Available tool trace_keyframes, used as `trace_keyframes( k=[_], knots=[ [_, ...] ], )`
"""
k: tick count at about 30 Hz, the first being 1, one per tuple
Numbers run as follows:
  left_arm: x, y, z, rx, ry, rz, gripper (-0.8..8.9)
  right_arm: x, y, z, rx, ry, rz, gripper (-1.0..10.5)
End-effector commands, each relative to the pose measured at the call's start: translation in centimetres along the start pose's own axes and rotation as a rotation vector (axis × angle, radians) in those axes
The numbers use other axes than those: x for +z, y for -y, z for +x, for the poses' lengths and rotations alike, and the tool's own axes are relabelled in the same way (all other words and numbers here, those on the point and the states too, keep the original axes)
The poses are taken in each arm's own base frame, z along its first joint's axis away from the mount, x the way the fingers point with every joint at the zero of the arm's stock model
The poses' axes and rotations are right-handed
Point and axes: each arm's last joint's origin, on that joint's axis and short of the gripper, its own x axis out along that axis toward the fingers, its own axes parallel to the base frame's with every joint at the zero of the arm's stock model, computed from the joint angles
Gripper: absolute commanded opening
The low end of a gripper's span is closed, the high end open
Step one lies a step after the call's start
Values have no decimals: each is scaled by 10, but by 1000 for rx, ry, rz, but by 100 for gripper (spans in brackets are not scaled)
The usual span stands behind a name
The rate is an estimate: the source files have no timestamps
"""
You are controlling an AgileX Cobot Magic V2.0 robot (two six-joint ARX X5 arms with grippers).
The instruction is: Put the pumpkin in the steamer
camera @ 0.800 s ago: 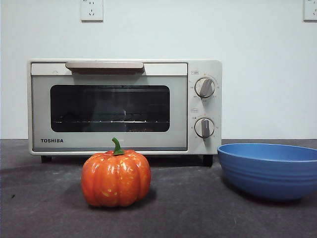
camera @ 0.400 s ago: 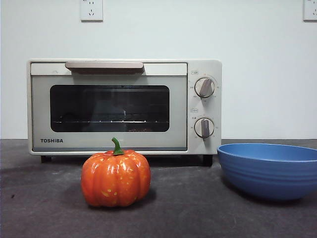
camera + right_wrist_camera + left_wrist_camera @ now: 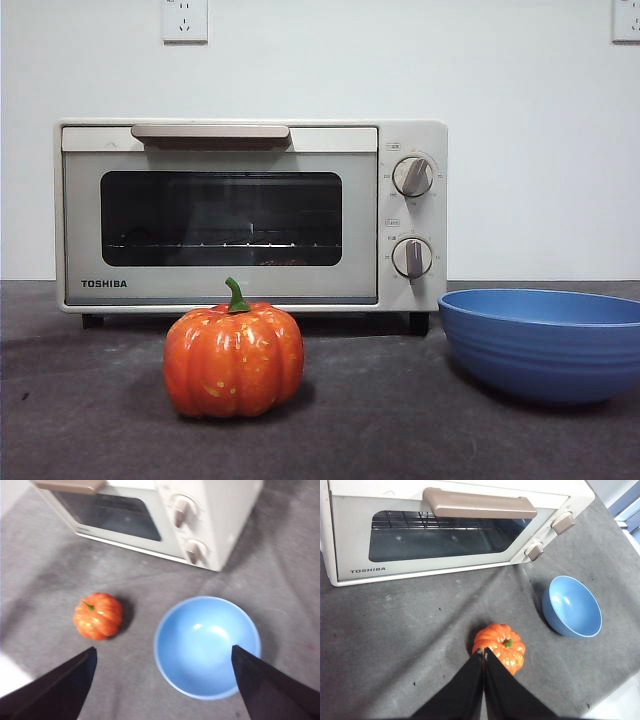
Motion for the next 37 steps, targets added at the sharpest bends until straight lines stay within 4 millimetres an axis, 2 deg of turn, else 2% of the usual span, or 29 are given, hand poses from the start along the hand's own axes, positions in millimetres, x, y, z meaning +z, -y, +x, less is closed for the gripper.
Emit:
trace_keyframes(
  k=[1,8,13,17,23,30,37],
  knots=[
    [6,3,-3,-8,24,37,11,11,-7,1,60,15,-2,430],
    [6,3,-3,-8,25,37,11,40,-26,14,169,-34,-78,430],
    [6,3,-3,-8,25,37,11,61,-46,40,224,-80,-148,430],
    [6,3,-3,-8,25,37,11,67,-60,68,278,-128,-170,430],
    [6,3,-3,-8,25,35,11,61,-84,117,288,-200,-224,430],
    [6,3,-3,-8,25,35,11,42,-105,176,272,-291,-280,430],
    [6,3,-3,-8,27,36,11,15,-109,237,200,-383,-284,431]
  ],
)
